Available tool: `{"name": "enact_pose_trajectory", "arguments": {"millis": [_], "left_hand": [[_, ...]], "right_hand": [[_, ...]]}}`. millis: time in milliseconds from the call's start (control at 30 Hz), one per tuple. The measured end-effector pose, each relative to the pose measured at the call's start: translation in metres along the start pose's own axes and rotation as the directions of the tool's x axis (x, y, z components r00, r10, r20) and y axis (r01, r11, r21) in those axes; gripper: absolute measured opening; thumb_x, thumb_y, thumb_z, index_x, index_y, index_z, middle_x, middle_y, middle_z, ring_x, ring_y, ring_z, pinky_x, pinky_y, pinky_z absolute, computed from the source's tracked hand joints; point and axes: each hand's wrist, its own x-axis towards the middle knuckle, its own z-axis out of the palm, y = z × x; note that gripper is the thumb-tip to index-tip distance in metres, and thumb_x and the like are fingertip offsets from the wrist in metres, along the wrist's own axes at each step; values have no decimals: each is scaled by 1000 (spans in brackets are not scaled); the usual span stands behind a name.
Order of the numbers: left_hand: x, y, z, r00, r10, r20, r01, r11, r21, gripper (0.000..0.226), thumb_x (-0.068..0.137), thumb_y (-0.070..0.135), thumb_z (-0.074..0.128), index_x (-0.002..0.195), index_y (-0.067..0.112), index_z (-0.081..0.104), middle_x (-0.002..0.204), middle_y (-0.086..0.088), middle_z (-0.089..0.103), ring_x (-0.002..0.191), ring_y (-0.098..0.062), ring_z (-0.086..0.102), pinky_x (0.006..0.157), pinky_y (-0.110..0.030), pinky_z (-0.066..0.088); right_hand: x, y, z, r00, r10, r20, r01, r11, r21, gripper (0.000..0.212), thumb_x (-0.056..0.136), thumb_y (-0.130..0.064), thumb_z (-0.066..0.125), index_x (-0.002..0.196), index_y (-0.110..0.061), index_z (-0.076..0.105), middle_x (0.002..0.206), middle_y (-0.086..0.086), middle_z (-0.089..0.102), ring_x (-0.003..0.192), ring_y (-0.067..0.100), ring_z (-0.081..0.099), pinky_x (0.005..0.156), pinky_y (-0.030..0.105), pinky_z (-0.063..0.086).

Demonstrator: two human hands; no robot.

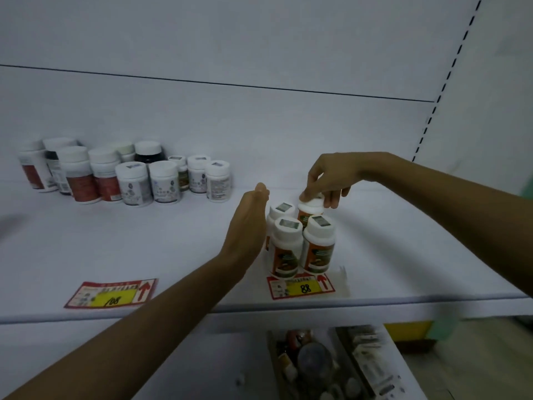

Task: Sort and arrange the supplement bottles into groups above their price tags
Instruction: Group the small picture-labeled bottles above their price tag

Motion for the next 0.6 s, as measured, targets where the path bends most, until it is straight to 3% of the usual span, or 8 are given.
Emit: {"name": "enact_pose_trajectory", "arguments": {"millis": [100,267,400,600], "left_hand": [[-5,7,17,994,-97,-53,90,987,-131,53,98,45,21,137,15,40,141,-2,45,116,-15,47,94,-28,35],[-4,0,35,977,-156,-145,116,962,-249,51,97,48,26,126,14,51,126,-13,59,108,-27,59,99,-42,45],[2,-2,38,960,-164,-225,92,949,-300,54,99,45,22,125,9,53,123,-17,61,98,-24,60,92,-38,48],[4,-5,38,966,-154,-207,94,957,-276,52,98,45,18,124,16,52,124,-12,61,104,-25,61,97,-40,47]], "right_hand": [[-2,1,5,997,-70,17,70,998,1,39,85,-43,63,100,-7,66,88,9,73,76,20,70,73,33,54],[-5,-2,10,989,-144,15,144,989,20,40,87,-42,62,99,-4,65,89,12,73,73,20,68,70,32,54],[-8,-2,12,985,-169,22,169,985,24,36,88,-42,60,95,-7,64,84,8,71,73,20,67,67,29,52],[-9,-1,5,985,-152,77,149,988,39,26,94,-31,53,101,-8,64,88,11,73,75,21,68,71,31,52]]}}
